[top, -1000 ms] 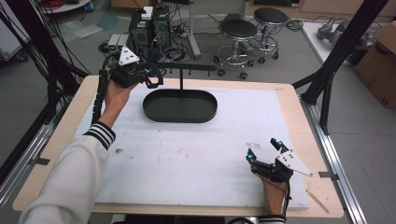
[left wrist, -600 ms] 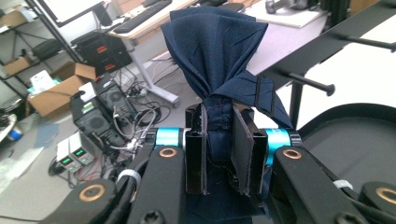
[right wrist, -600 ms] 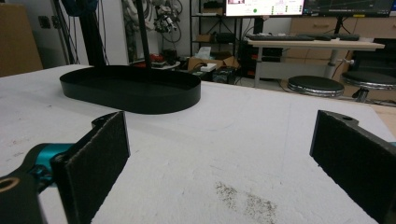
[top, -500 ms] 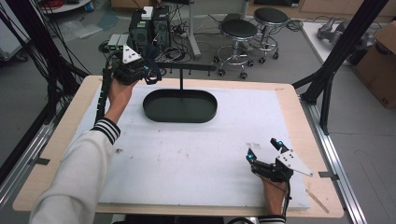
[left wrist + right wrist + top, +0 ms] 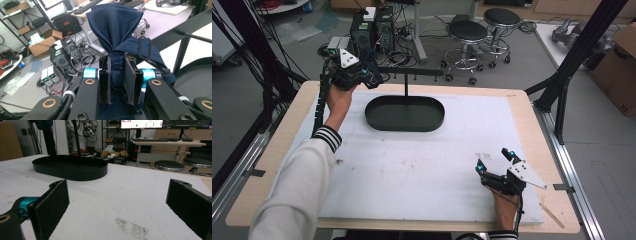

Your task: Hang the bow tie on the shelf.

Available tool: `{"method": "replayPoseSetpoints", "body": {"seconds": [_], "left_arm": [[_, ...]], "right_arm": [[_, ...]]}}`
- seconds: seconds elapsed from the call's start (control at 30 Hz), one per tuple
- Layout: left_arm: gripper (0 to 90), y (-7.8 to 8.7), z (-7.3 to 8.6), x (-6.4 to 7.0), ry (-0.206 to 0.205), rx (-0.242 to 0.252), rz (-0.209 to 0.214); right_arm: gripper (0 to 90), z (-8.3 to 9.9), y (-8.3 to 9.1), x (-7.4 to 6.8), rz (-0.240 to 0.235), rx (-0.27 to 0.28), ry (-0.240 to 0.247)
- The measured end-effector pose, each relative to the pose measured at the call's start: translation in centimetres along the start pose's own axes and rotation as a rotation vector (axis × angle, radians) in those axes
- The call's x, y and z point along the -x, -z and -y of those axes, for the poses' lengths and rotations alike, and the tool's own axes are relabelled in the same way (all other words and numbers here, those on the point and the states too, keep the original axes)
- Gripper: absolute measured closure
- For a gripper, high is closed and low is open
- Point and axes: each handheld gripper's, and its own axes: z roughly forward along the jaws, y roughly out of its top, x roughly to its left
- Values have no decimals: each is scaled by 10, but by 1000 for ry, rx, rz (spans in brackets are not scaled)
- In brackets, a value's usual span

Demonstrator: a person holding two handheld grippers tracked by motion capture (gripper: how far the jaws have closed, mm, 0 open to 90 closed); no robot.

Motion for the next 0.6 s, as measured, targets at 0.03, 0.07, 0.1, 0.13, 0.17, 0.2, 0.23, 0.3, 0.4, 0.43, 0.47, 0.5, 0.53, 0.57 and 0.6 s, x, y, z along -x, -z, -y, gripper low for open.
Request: {"method": "replayPoseSetpoints", "body": {"seconds": [0.03, 0.07, 0.1, 0.13, 0.17, 0.2, 0.23, 0.3, 0.4, 0.43, 0.47, 0.5, 0.53, 0.57, 0.6], "left_arm": [[759, 0, 2, 0, 9, 5, -2], [759, 0, 3, -1, 14, 3, -6], [758, 1, 5, -2, 14, 0, -10], [758, 0, 8, -2, 17, -5, -10], [759, 0, 10, -3, 20, -10, -12], [758, 0, 12, -3, 30, -9, -14], [758, 0, 15, -4, 39, -13, -10], [758, -2, 20, -5, 51, -26, -10], [758, -3, 24, -5, 70, -25, -10], [758, -3, 25, -5, 79, -22, -10], [758, -3, 25, -5, 78, -24, -9], [758, -4, 26, -4, 79, -24, -10], [758, -4, 27, -4, 82, -23, -13], [758, -4, 28, -3, 81, -27, -13], [758, -4, 29, -3, 79, -33, -14]], "right_arm": [[37, 0, 0, 0, 0, 0, -1], [37, 0, 0, 0, 0, 0, 0], [37, 0, 0, 0, 0, 1, 0], [37, 0, 0, 0, 0, 0, -3], [37, 0, 0, 0, 1, 1, 1], [37, 0, 0, 0, 1, 1, 1], [37, 0, 0, 0, 0, 1, 2], [37, 0, 0, 0, 1, 1, 1], [37, 0, 0, 0, 1, 1, -2], [37, 0, 0, 0, 2, 0, -2], [37, 0, 0, 0, 1, 1, -2], [37, 0, 0, 0, 1, 0, -2], [37, 0, 0, 0, 1, 0, -2], [37, 0, 0, 0, 0, 0, -2], [37, 0, 0, 0, 1, 1, -2]]}}
